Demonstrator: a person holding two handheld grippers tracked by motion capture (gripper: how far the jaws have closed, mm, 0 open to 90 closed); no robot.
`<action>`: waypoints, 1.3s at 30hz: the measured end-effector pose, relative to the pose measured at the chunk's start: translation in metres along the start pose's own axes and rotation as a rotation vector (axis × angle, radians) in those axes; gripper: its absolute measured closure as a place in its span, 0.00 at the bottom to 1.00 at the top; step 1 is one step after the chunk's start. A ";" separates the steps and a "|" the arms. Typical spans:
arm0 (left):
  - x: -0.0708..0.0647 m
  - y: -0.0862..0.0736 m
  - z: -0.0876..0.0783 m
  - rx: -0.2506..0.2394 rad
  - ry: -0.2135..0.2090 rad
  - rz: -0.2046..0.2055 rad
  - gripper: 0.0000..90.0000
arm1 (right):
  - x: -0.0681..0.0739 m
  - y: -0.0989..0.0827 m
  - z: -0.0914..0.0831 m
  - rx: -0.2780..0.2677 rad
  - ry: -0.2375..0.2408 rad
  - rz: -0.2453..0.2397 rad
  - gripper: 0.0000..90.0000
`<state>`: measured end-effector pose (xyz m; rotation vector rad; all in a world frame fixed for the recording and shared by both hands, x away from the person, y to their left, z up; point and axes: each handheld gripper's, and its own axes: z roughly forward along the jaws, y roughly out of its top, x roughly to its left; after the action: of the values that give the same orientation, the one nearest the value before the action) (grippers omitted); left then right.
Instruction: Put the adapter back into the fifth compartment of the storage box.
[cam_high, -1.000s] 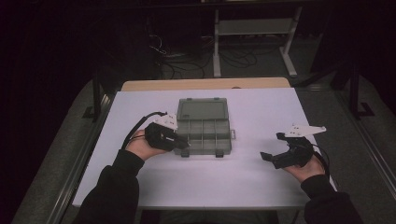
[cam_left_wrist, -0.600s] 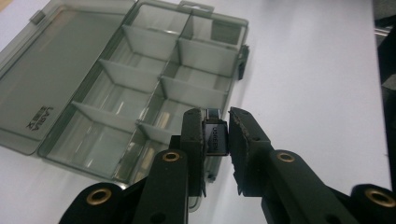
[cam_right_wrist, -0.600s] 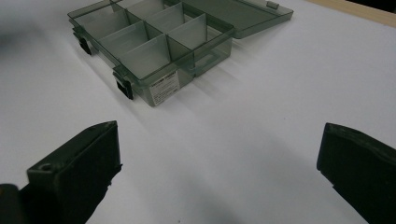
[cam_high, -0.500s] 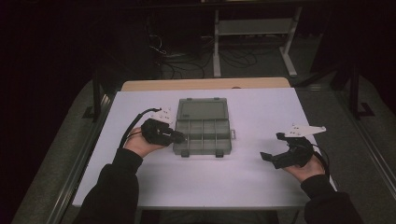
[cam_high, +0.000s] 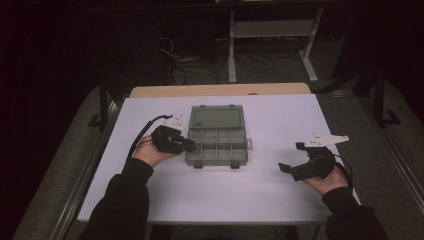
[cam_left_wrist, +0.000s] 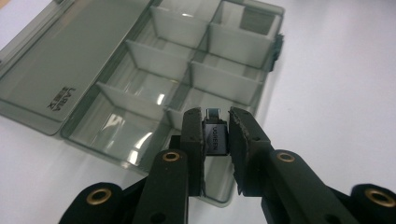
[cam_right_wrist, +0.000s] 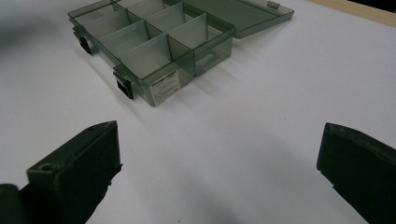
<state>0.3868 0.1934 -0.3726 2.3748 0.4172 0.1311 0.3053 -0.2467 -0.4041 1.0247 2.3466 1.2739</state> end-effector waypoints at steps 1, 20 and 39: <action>0.002 0.000 0.002 0.002 0.001 -0.005 0.85 | 0.000 0.000 0.000 0.000 0.000 0.000 0.00; 0.009 0.000 0.026 0.066 0.007 -0.009 0.85 | 0.000 0.000 0.001 0.002 0.003 -0.004 0.00; 0.013 -0.004 0.036 0.121 -0.002 -0.030 0.78 | 0.001 0.000 0.001 0.002 0.004 -0.004 0.00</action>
<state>0.4056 0.1781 -0.4024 2.4858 0.4715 0.0920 0.3053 -0.2456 -0.4044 1.0184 2.3524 1.2732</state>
